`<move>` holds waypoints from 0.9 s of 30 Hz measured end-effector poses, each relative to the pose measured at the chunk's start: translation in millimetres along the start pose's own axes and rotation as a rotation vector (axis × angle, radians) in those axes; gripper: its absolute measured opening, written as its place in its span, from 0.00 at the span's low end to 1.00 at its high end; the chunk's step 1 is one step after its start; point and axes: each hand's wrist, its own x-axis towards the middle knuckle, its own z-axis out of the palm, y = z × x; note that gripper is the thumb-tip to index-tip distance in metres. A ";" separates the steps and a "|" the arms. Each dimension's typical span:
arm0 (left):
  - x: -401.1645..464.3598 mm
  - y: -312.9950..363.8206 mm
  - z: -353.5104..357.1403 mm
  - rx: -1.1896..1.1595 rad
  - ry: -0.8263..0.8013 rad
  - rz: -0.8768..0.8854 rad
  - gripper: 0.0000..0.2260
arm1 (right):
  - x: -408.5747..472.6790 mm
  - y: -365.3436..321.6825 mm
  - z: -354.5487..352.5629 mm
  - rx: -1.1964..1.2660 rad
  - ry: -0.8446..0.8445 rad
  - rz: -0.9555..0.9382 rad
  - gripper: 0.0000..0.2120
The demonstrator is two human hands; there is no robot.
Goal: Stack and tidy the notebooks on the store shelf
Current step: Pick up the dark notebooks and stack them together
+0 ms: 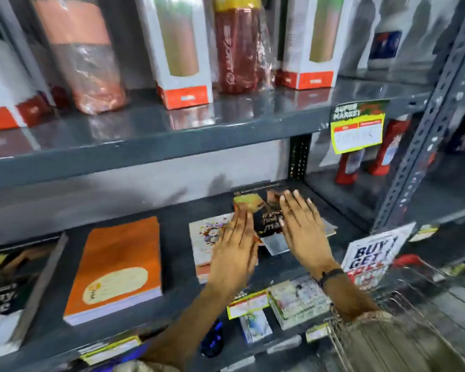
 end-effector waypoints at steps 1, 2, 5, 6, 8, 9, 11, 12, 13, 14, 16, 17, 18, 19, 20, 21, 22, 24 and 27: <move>2.6 5.9 9.6 -0.014 -0.025 -0.073 0.20 | -0.1 11.5 11.2 0.033 -0.086 0.085 0.25; 10.5 14.3 17.7 -0.074 -0.109 -0.168 0.18 | 3.1 25.6 19.4 0.063 -0.128 0.173 0.28; 26.6 34.2 39.2 -0.209 -0.407 -0.457 0.16 | 7.4 58.4 44.9 0.110 -0.427 0.458 0.28; 33.5 39.6 45.8 -0.262 -0.437 -0.534 0.17 | 11.3 67.1 48.8 0.096 -0.516 0.524 0.27; 43.2 46.2 58.4 -0.414 -0.432 -0.664 0.20 | 17.7 79.3 54.2 0.077 -0.625 0.604 0.27; 46.4 48.3 63.4 -0.493 -0.392 -0.724 0.20 | 19.6 83.7 57.3 0.059 -0.635 0.621 0.26; 52.2 49.5 72.4 -0.662 -0.285 -0.830 0.20 | 20.6 91.0 63.4 0.035 -0.619 0.647 0.27; 55.9 49.6 77.8 -0.724 -0.236 -0.873 0.21 | 20.6 94.1 66.8 0.044 -0.605 0.663 0.28; 59.7 49.0 81.6 -0.777 -0.210 -0.915 0.22 | 20.2 95.9 67.6 0.056 -0.596 0.685 0.29; 64.6 48.3 88.3 -0.874 -0.187 -0.978 0.22 | 20.2 98.1 69.5 0.062 -0.588 0.699 0.30; 79.3 52.1 94.8 -1.143 -0.151 -1.133 0.16 | 20.8 101.1 71.4 0.035 -0.554 0.702 0.31; 85.5 53.8 97.4 -1.250 -0.122 -1.193 0.13 | 21.2 101.3 70.4 0.025 -0.547 0.705 0.32; 91.6 54.4 97.4 -1.327 -0.093 -1.234 0.10 | 22.1 101.5 69.2 0.035 -0.535 0.722 0.32; 95.0 52.4 95.6 -1.385 -0.083 -1.254 0.09 | 24.5 100.0 66.3 0.073 -0.515 0.751 0.33; 95.9 47.7 92.7 -1.428 -0.075 -1.248 0.10 | 26.5 97.8 62.7 0.134 -0.484 0.786 0.33; 95.4 40.9 86.6 -1.461 -0.058 -1.230 0.12 | 29.8 93.8 57.2 0.218 -0.440 0.820 0.31; 93.8 30.7 80.7 -1.495 -0.032 -1.216 0.15 | 33.8 88.5 52.1 0.311 -0.395 0.851 0.29; 85.9 7.0 63.2 -1.563 0.020 -1.221 0.15 | 42.9 70.1 40.2 0.470 -0.330 0.888 0.22; 57.5 -43.5 29.2 -1.629 0.073 -1.203 0.11 | 56.9 20.6 26.0 0.728 -0.320 0.861 0.11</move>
